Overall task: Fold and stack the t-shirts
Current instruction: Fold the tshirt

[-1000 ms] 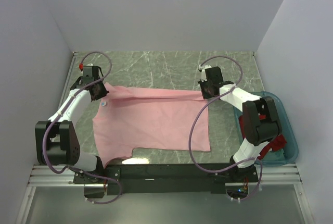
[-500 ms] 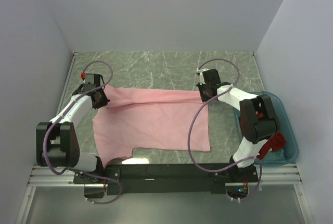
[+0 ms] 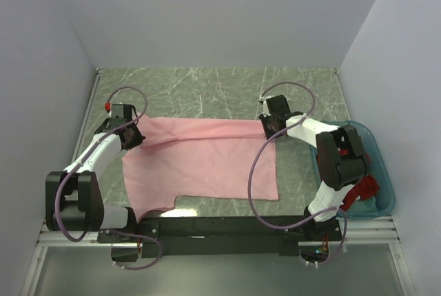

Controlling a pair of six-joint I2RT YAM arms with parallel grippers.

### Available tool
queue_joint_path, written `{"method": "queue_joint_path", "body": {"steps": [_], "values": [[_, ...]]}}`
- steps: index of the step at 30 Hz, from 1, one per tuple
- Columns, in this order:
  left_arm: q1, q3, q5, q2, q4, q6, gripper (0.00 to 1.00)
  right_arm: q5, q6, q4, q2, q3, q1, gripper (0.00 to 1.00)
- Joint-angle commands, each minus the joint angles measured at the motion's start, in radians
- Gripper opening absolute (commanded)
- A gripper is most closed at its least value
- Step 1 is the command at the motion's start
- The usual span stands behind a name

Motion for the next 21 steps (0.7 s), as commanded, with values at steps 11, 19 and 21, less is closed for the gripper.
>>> {"method": "queue_joint_path", "body": {"steps": [11, 19, 21], "values": [[0.005, -0.131, 0.01, -0.215, 0.007, -0.132, 0.15, -0.1, 0.161, -0.018, -0.245, -0.092, 0.006, 0.52], [0.005, -0.111, -0.047, -0.37, -0.04, -0.126, 0.63, -0.172, 0.221, -0.001, -0.377, -0.103, 0.006, 0.54], [0.005, -0.088, -0.039, -0.364, -0.031, -0.108, 0.71, -0.192, 0.244, 0.019, -0.37, -0.095, 0.008, 0.54]]}}
